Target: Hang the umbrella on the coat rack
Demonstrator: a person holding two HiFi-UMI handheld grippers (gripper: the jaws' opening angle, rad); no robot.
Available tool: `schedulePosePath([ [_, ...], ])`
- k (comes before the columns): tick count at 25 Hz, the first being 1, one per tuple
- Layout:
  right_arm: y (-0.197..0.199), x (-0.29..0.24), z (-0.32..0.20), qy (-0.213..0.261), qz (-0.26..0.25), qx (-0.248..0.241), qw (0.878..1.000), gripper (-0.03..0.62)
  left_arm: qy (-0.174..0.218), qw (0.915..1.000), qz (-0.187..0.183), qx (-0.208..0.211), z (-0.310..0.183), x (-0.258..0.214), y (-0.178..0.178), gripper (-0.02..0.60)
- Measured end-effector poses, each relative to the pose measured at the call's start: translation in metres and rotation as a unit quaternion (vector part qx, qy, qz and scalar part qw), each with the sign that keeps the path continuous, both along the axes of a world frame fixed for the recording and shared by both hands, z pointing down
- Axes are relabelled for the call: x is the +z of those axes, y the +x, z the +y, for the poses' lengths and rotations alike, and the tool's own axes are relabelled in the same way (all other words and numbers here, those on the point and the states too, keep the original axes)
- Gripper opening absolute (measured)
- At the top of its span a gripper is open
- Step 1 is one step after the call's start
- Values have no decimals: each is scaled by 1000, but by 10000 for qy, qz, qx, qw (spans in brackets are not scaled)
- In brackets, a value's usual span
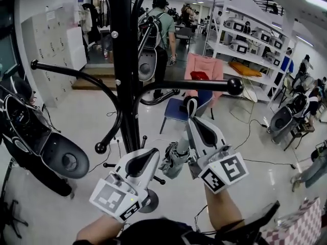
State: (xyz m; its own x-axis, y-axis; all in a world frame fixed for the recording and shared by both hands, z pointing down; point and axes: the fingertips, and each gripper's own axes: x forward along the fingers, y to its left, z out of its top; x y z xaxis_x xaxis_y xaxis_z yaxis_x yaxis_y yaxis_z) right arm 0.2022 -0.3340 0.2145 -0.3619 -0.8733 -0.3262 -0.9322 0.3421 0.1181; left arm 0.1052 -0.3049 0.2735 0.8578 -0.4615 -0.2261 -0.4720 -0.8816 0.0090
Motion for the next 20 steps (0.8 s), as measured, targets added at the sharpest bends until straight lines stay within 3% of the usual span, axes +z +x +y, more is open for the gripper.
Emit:
schedulePosePath([
  [11,6,4,-41,-92,-41,-263,9996,9,64,9983,38,-581,0,-1,-13,11],
  [20,2,-2,-58,18,223,-337,9992,9,-39,9955,51,-941,-4,1,-21,11],
])
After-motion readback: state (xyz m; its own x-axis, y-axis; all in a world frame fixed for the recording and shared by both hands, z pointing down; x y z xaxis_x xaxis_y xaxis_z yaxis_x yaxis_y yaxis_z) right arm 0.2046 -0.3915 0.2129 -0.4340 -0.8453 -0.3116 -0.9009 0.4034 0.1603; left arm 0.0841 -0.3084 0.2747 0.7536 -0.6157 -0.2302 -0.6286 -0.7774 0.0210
